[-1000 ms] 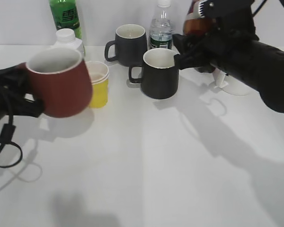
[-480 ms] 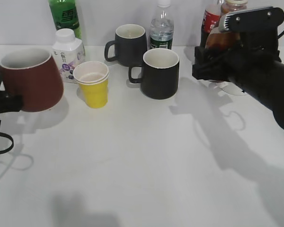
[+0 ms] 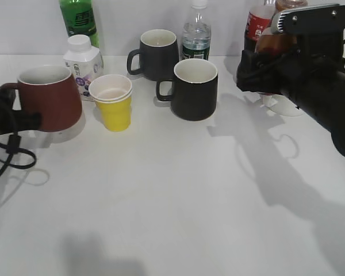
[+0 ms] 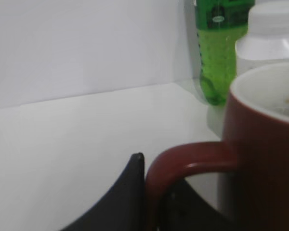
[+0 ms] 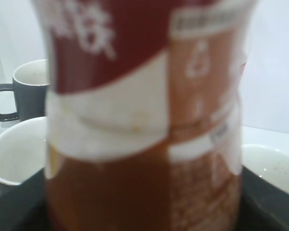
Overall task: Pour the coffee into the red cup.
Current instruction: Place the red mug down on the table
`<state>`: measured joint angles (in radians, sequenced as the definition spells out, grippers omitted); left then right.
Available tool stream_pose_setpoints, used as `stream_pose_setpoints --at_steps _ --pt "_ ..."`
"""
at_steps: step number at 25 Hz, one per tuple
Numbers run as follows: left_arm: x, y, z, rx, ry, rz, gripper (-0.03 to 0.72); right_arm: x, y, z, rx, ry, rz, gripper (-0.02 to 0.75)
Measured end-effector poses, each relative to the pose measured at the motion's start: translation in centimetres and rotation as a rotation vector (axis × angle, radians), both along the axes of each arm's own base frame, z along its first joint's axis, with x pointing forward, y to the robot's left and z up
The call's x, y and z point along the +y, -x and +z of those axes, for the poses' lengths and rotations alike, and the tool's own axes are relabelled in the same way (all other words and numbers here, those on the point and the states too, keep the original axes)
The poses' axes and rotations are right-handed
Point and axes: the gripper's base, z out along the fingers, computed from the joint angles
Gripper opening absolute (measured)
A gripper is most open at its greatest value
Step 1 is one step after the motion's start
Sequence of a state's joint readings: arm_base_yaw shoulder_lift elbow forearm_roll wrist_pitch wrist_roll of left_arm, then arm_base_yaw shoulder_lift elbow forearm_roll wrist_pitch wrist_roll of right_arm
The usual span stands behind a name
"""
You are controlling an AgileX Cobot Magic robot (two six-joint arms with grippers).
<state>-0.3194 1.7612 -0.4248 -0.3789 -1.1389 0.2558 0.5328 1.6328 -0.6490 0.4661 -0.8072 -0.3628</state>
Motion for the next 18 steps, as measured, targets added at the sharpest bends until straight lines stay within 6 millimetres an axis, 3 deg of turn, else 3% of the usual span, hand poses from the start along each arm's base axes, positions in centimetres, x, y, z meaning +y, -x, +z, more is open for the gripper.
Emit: stream_pose_setpoints --at_steps 7,18 --pt "-0.3 -1.1 -2.4 0.064 -0.022 0.001 0.044 0.0 0.0 0.0 -0.006 0.006 0.0 0.503" --pt "-0.4 -1.3 -2.9 0.043 -0.022 0.0 0.057 0.0 0.0 0.1 -0.007 0.008 0.0 0.503"
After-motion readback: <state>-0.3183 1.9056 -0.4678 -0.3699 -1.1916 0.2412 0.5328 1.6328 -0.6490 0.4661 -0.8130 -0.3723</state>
